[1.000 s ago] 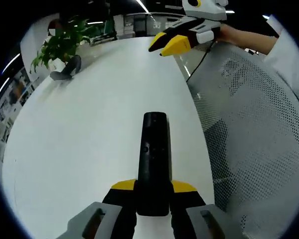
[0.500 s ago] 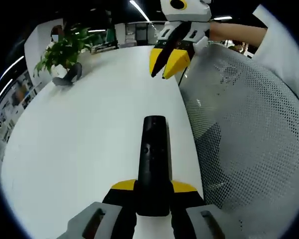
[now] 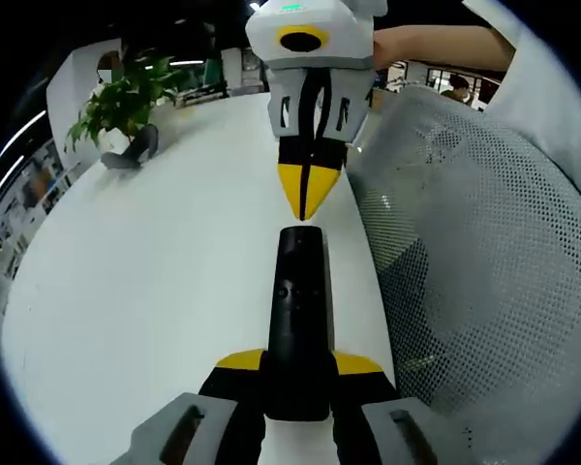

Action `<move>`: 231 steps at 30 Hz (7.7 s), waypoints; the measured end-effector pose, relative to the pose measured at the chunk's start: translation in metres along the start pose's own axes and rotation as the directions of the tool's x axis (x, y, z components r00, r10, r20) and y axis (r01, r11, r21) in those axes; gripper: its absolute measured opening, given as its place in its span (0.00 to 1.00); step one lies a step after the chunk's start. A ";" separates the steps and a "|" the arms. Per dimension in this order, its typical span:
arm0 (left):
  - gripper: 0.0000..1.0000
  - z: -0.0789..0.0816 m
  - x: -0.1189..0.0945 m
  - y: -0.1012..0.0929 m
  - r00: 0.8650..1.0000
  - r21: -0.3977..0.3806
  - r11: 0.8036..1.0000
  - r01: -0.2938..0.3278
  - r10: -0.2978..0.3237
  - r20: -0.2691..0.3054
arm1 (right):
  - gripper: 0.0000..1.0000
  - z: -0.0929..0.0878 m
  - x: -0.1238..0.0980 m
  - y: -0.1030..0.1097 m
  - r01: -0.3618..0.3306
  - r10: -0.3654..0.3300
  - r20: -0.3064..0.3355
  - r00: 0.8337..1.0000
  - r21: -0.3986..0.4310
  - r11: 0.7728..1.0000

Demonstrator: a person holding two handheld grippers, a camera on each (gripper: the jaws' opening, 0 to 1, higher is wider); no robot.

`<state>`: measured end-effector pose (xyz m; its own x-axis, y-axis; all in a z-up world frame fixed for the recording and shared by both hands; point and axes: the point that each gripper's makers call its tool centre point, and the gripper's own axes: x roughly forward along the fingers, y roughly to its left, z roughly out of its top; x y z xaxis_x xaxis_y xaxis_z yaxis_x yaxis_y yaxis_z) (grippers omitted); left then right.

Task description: Press the specified remote control buttons in sequence, fully releasing each button before pressing the next.

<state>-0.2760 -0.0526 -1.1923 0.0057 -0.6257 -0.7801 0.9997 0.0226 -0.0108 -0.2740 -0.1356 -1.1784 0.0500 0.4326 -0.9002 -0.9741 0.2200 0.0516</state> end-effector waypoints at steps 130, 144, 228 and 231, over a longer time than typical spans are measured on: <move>0.24 0.000 0.000 -0.002 1.000 0.007 1.000 0.004 -0.004 0.020 | 0.07 0.026 0.020 0.014 -0.036 0.045 0.055 0.997 -0.163 0.986; 0.24 0.000 0.000 -0.003 1.000 0.020 1.000 0.013 -0.013 0.017 | 0.08 0.030 0.017 0.014 0.050 -0.030 0.231 0.973 -0.084 0.995; 0.24 0.000 -0.001 -0.002 1.000 0.023 1.000 0.015 -0.016 0.019 | 0.00 0.040 0.028 0.013 -0.025 0.017 -0.041 0.999 -0.193 0.981; 0.24 0.000 -0.001 -0.002 1.000 0.026 0.999 0.019 -0.020 0.015 | 0.00 0.040 0.027 0.013 -0.033 0.032 -0.010 0.999 -0.154 0.987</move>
<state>-0.2782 -0.0523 -1.1917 -0.0138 -0.6379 -0.7700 0.9999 -0.0101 -0.0096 -0.2767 -0.0864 -1.1845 0.0167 0.4305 -0.9024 -0.9976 0.0680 0.0139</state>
